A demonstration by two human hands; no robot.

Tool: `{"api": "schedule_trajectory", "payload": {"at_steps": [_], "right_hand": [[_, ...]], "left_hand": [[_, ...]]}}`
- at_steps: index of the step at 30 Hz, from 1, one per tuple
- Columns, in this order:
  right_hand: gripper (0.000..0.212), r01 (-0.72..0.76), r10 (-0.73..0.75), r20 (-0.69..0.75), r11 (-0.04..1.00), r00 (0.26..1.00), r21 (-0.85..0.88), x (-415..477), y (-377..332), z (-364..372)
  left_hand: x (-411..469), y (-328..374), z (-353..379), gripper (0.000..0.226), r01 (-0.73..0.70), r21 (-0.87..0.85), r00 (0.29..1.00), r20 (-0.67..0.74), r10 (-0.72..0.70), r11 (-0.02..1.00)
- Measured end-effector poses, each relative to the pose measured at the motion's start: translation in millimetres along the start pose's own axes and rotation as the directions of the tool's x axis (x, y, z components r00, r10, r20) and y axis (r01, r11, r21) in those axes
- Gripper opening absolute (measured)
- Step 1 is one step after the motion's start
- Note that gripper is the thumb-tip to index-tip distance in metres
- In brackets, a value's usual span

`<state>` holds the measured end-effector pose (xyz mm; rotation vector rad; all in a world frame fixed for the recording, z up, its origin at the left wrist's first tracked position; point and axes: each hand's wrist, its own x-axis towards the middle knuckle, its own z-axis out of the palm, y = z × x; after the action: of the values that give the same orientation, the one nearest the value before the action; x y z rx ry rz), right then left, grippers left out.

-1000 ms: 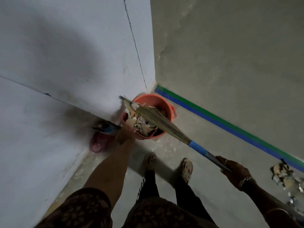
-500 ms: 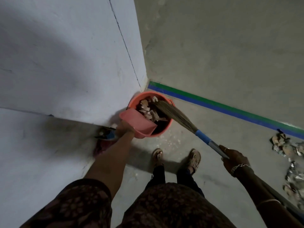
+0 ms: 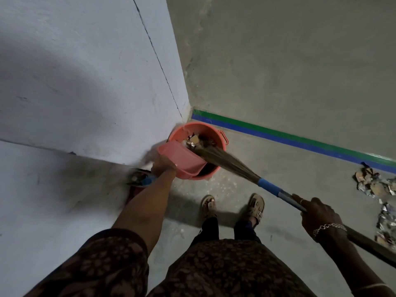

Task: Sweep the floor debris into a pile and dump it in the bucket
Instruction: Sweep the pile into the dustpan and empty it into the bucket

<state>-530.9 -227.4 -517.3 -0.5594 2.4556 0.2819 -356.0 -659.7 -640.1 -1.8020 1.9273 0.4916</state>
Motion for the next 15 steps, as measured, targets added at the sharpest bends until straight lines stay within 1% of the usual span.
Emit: {"api": "schedule_trajectory", "payload": {"at_steps": [2,4,6,8,11,14,15], "right_hand": [[0.060,-0.011,0.011,0.012,0.999,1.000,-0.047,-1.9,3.6,-0.7],[0.058,-0.042,0.042,0.003,0.998,0.999,-0.045,-5.0,10.7,0.7],[0.053,-0.073,0.074,-0.022,0.997,0.997,0.007,-9.5,19.3,2.1],[0.049,-0.087,0.091,-0.043,0.993,0.995,0.079,-14.7,26.8,2.5],[0.045,-0.076,0.085,-0.044,0.980,0.995,0.185,-23.6,35.4,4.1],[0.057,-0.009,0.020,-0.036,0.961,0.999,0.278,-33.8,36.8,2.4],[0.057,0.010,-0.003,-0.026,0.955,1.000,0.295,-36.4,35.7,2.7]], "left_hand": [[-3.5,-2.3,0.3,0.031,-0.022,0.036,1.000,-0.019,0.023,0.999],[-5.0,-2.2,2.9,0.029,-0.029,0.066,0.998,-0.052,0.033,0.997],[-8.5,0.0,5.4,0.022,-0.041,0.101,0.998,-0.049,0.046,0.994],[-13.8,1.7,6.0,0.022,-0.045,0.121,0.998,-0.045,0.051,0.992],[-21.1,4.2,4.8,0.028,-0.051,0.095,0.997,-0.054,0.056,0.994],[-26.2,6.9,3.3,0.034,-0.053,0.020,0.997,-0.050,0.054,0.998],[-28.3,8.3,1.4,0.035,-0.056,-0.011,0.998,-0.042,0.055,0.998]]}}
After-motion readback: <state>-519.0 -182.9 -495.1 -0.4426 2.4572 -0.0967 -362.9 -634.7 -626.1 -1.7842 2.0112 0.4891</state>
